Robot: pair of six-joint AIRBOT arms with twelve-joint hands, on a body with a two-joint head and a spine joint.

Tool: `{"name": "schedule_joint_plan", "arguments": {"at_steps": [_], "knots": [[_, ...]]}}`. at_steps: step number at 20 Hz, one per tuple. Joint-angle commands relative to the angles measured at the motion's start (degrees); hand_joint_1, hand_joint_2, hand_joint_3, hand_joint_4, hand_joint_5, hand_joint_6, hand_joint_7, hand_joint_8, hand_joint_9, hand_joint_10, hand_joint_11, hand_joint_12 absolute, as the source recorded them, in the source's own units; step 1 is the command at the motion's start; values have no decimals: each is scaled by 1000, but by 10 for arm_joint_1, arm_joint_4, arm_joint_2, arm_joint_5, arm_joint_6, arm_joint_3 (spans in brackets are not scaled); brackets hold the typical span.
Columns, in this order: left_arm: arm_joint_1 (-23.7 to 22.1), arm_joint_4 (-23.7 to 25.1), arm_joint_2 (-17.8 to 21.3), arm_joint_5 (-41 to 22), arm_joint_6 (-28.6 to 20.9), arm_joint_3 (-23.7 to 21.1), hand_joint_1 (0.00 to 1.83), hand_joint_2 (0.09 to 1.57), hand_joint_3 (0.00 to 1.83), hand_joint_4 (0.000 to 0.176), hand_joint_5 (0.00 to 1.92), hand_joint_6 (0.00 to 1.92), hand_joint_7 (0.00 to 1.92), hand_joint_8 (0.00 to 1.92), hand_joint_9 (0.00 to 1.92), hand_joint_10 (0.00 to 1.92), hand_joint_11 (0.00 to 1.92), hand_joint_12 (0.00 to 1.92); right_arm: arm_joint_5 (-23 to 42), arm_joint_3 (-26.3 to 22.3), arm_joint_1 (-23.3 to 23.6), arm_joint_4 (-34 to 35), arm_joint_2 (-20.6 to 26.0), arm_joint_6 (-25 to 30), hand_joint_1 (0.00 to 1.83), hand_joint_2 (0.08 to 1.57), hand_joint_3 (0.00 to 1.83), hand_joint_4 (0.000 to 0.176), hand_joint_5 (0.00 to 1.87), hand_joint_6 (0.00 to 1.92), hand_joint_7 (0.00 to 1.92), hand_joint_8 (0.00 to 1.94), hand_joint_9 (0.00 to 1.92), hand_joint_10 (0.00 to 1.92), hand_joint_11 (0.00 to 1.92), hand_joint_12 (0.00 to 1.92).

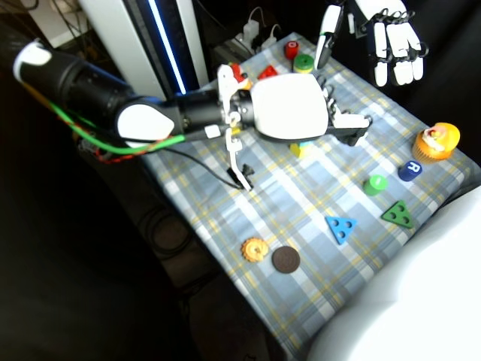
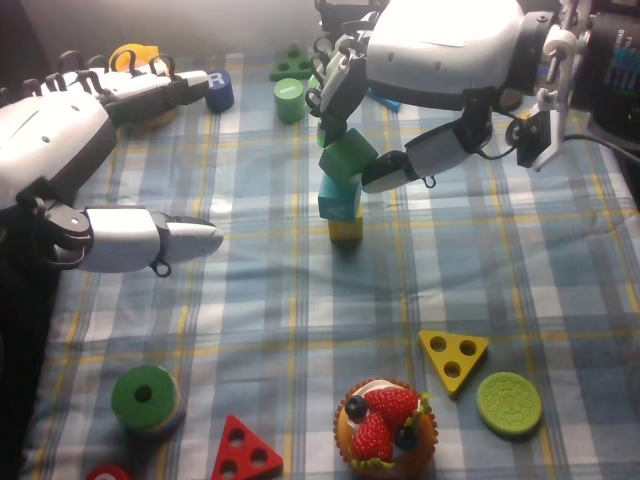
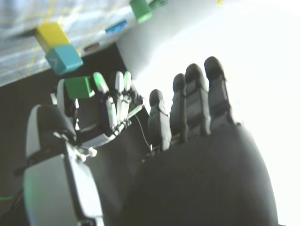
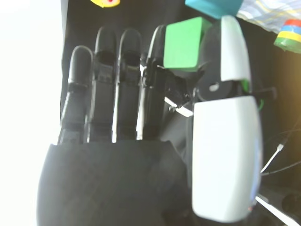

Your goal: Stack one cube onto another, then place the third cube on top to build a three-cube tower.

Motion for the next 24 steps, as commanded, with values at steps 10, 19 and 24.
{"name": "schedule_joint_plan", "arguments": {"at_steps": [10, 19, 24], "knots": [[-11, 15, -3, -61, -1, 5, 818, 867, 0, 148, 312, 1, 204, 2, 184, 2, 0, 395, 45, 0, 10, 7, -5, 9, 1160, 1043, 0, 0, 1131, 735, 823, 84, 660, 454, 183, 1421], [-11, 14, -3, -60, -1, 5, 859, 875, 1, 149, 313, 4, 204, 7, 181, 6, 0, 352, 45, -2, 10, 1, -5, 14, 1074, 1065, 3, 106, 1065, 847, 731, 4, 586, 4, 0, 1082], [-11, 14, -3, -60, -1, 5, 792, 897, 4, 158, 296, 2, 194, 0, 170, 1, 0, 313, 44, -2, 10, 0, -4, 16, 1129, 1055, 0, 0, 1096, 794, 830, 16, 728, 28, 122, 1189]]}}
